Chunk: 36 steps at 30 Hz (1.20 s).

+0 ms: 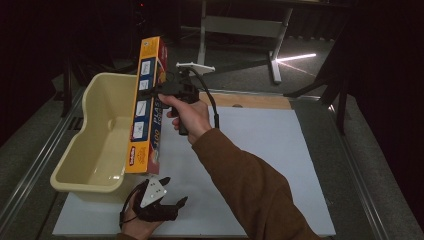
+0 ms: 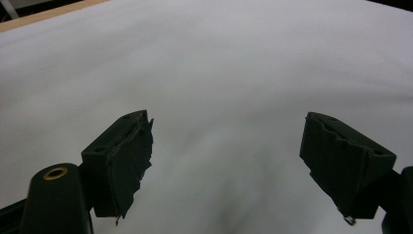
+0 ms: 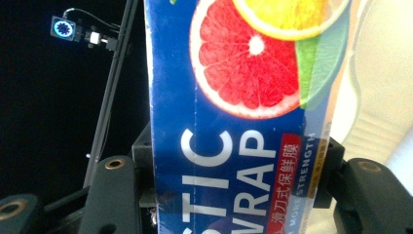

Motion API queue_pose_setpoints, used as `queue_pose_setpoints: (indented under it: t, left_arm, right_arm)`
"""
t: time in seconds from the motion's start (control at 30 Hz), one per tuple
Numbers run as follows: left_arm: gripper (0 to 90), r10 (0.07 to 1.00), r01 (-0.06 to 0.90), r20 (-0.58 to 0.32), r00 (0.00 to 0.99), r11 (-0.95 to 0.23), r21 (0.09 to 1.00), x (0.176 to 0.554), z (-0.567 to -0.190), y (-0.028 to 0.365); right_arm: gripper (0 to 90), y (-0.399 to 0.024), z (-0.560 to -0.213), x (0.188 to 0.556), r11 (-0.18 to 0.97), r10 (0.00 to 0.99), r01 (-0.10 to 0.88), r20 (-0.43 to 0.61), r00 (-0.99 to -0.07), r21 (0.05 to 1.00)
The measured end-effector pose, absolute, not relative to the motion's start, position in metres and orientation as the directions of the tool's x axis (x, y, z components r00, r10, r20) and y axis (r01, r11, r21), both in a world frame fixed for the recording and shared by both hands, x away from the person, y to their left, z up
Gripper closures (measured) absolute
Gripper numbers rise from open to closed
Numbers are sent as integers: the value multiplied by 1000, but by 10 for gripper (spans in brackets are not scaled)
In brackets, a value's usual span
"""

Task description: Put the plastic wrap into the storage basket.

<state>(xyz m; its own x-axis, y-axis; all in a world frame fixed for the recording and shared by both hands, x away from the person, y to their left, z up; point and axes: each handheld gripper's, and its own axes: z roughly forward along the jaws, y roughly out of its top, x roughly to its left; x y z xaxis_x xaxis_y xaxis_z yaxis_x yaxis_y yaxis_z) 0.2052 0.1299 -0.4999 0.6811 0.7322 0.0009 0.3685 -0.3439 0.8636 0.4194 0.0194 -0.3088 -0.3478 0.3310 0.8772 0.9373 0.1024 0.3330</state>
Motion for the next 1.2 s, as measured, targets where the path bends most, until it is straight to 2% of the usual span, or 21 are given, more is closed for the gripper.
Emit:
queue_pose_setpoints:
  t: [0.7, 1.07, 1.2]
  left_arm:
    - [190, 738, 365, -17, 675, -314, 876, 203, -499, 134]
    - [190, 732, 358, -11, 681, -320, 877, 201, -500, 131]
    - [190, 728, 354, -11, 686, -321, 878, 200, -499, 131]
  right_arm:
    - [411, 65, -336, 438, 88, 349, 963, 898, -269, 254]
    - [410, 75, -342, 440, 106, 391, 957, 873, -291, 272]
    - [409, 79, -345, 440, 78, 377, 968, 892, -251, 240]
